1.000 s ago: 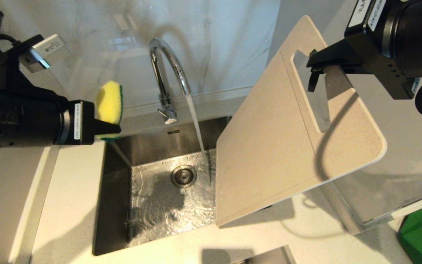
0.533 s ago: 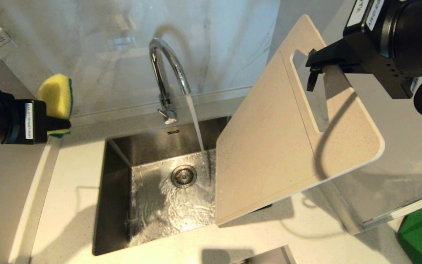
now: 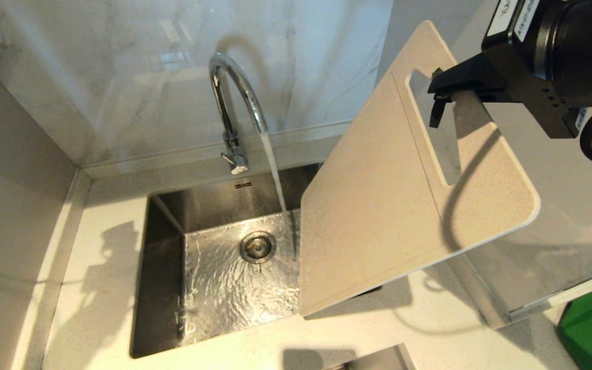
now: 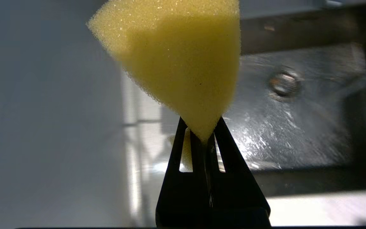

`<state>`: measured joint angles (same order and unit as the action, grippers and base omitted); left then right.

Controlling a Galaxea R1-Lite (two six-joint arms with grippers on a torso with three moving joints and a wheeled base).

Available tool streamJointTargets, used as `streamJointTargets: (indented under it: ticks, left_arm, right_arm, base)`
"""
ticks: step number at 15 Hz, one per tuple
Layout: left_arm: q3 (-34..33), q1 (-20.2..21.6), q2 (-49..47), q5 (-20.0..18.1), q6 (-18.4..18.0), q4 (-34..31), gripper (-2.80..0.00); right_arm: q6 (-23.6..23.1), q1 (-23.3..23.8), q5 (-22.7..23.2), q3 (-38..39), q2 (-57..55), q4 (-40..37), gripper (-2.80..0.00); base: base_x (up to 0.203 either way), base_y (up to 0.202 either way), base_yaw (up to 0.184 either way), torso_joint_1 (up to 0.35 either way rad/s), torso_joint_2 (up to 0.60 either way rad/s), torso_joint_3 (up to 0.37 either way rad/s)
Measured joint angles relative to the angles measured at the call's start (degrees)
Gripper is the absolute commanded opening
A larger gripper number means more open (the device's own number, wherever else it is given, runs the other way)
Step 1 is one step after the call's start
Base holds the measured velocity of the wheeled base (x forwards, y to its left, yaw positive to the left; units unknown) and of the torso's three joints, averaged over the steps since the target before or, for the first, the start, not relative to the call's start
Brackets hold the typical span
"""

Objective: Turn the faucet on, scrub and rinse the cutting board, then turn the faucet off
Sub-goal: Put down the cutting board

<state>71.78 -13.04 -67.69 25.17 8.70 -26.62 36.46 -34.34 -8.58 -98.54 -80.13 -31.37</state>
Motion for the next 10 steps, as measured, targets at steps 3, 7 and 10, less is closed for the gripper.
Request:
streamJointTargets:
  ticks: [3,7,10]
  left_arm:
    - [-4.1,8.4,5.8,1.4,-3.9,0.3,-2.80]
    - [-7.8,12.8,12.4,1.6,-7.0,0.8,-2.80]
    - [-12.6,13.0,14.5,1.4,-7.2,7.0,-2.80]
  right_arm:
    - [0.4,-0.1,1.4,0.3,0.0,-0.1,-2.80]
    - [0.8,0.0,1.9,1.6,0.4,0.0,-2.80]
    - [0.8,0.0,1.9,2.9,1.2,-0.1,-2.80]
  base:
    - [0.000,0.000,0.000,0.000,0.00,0.000]
    - [0.000,0.000,0.000,0.000,0.00,0.000]
    - [0.000,0.000,0.000,0.000,0.00,0.000]
